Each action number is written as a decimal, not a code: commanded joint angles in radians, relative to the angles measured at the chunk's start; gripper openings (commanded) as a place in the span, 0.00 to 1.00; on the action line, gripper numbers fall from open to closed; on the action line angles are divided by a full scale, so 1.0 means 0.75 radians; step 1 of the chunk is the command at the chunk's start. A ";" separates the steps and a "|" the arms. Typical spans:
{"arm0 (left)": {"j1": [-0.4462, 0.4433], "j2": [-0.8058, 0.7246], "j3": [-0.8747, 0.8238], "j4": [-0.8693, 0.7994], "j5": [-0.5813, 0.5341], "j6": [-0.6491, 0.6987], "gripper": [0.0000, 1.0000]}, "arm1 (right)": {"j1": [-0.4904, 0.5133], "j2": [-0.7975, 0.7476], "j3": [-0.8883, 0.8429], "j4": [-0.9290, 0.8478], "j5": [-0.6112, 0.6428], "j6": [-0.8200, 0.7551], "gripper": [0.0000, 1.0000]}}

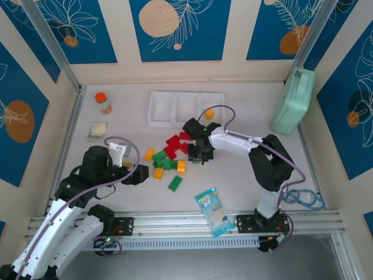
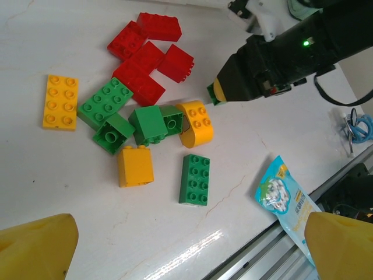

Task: Sort the legos into containers by color
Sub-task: Pick up the lego from the center of the table, then place the lego in the container.

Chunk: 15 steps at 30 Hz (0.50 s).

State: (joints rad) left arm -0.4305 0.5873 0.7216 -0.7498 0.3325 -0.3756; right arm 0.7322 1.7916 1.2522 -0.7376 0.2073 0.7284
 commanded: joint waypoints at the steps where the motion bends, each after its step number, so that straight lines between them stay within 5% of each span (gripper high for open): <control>1: -0.006 -0.011 -0.005 0.045 0.040 0.025 0.99 | 0.003 -0.115 0.081 -0.070 0.032 -0.039 0.26; 7: 0.005 0.012 -0.009 0.053 0.055 0.022 0.99 | -0.060 -0.090 0.351 -0.047 0.061 -0.106 0.25; 15: 0.009 0.000 -0.012 0.057 0.037 0.018 0.99 | -0.240 0.220 0.771 0.011 -0.042 -0.195 0.23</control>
State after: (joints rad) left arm -0.4294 0.5968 0.7208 -0.7326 0.3439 -0.3756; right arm 0.5823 1.8736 1.7748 -0.7326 0.2165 0.6270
